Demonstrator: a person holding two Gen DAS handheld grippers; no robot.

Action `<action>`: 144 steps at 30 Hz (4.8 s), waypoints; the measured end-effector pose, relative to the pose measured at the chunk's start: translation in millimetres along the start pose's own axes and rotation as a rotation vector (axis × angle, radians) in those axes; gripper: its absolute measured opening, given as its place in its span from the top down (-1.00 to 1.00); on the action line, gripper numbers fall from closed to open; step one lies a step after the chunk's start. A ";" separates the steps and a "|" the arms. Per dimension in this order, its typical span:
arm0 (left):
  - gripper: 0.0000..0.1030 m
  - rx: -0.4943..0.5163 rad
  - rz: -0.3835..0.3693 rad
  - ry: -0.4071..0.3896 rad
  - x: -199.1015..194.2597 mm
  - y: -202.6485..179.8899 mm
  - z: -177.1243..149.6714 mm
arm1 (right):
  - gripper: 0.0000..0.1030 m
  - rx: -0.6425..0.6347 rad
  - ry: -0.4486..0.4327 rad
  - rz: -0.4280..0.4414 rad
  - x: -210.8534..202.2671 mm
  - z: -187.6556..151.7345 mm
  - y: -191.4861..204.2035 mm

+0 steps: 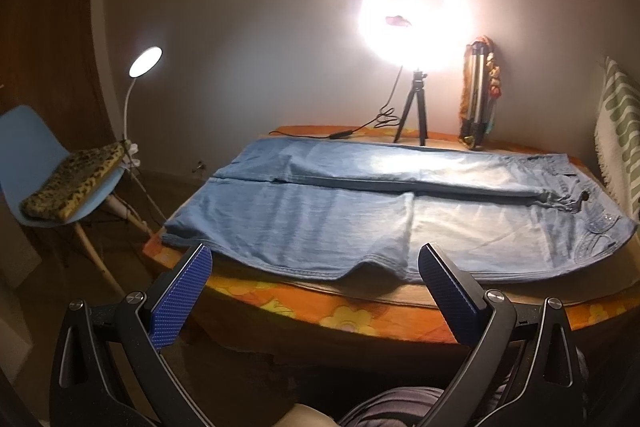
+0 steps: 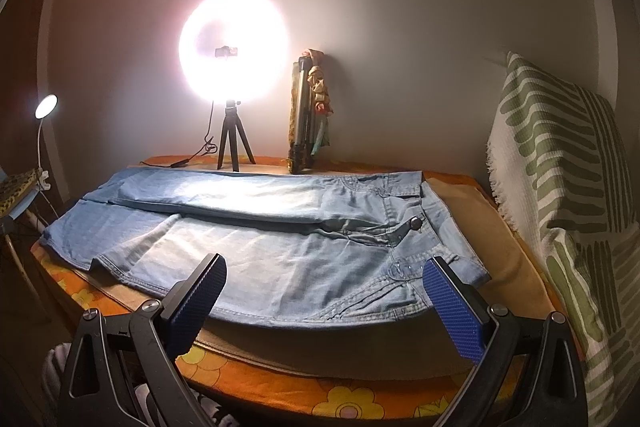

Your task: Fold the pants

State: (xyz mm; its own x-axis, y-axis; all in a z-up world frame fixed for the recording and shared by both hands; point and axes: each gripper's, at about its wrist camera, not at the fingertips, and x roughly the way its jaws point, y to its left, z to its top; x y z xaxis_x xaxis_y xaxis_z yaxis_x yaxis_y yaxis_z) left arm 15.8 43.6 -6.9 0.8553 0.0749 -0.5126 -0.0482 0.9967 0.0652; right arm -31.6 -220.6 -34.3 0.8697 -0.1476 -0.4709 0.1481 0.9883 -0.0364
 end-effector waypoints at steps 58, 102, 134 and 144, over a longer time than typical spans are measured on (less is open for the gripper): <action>-0.79 0.053 -0.025 0.195 280.6 68.1 155.3 | -0.81 -0.257 0.222 0.352 328.6 166.6 79.8; -0.51 -0.107 -0.153 0.454 479.4 38.0 131.3 | 0.92 -0.446 0.282 0.627 437.5 122.8 155.2; 0.30 -0.361 -0.003 0.523 546.3 63.3 138.0 | 0.92 -0.712 0.303 0.773 297.0 33.6 183.8; 0.89 -0.436 -0.094 0.365 482.5 114.2 146.1 | 0.97 -0.657 0.253 0.664 291.1 60.3 178.0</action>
State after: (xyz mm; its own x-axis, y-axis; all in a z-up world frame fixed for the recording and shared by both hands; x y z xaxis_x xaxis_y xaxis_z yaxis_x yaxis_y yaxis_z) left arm 498.3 189.0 -121.7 0.6364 -0.0855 -0.7666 -0.2556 0.9143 -0.3142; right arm 276.4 -89.9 -124.7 0.5431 0.3855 -0.7460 -0.6965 0.7030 -0.1437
